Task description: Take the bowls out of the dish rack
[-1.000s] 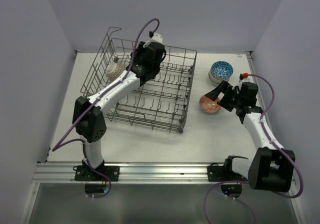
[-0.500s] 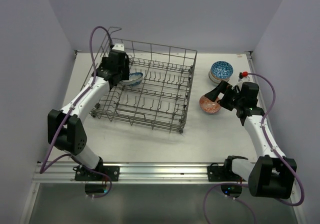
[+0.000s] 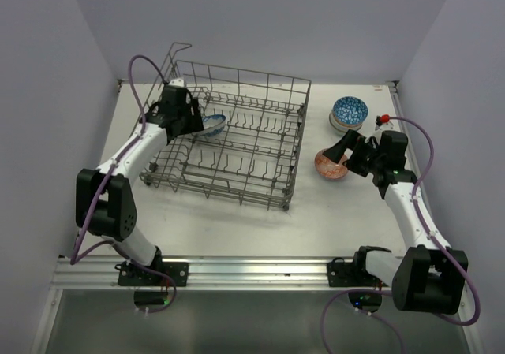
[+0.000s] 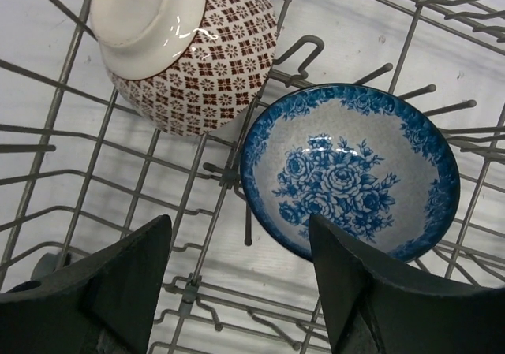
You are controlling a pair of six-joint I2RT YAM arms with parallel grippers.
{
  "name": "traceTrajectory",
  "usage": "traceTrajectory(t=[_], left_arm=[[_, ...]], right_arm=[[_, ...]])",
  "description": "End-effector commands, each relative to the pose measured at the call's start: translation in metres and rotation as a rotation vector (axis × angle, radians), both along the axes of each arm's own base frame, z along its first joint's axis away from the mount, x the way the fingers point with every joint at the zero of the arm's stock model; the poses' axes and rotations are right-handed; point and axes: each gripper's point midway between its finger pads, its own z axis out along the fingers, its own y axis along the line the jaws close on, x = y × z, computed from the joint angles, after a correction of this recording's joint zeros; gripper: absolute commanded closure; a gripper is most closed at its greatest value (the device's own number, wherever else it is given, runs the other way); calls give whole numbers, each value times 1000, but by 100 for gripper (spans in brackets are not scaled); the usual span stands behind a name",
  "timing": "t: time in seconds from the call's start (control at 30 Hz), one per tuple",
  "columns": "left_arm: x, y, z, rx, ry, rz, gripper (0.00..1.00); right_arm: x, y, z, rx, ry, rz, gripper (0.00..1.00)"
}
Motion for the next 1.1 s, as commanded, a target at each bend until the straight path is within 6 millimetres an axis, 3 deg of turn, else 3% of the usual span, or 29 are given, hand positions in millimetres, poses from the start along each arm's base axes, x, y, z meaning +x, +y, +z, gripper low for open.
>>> traceTrajectory(t=[0.0,0.2,0.3,0.5,0.53,0.63,0.7,0.93,1.07], left_arm=[[20,-11,-3,-71,-39,7,26],[30,-19,-15,-119,-33,0,33],[30,-20,-21,-129,-26,4,42],[30,-27,-22,-176,-51,0,68],[30,-28,-21,-187,-54,0,79],[28,-31,-16,-206,-64,-5,95],[27,-31,-8,-212,-83,-7,100],[24,-34,30,-245,-193,-40,100],[17,-35,65,-257,-282,-78,100]], right_arm=[[0,-2,-5,-24,1,5,2],[1,-2,-8,-28,7,8,2],[1,-2,-9,-29,12,7,2],[0,-3,-14,-35,25,5,2],[0,-4,-14,-37,24,3,2],[0,-4,-12,-41,22,2,1],[-1,-4,-12,-40,23,5,1],[-2,-9,-2,-64,11,-20,1],[-5,-16,8,-94,2,-56,1]])
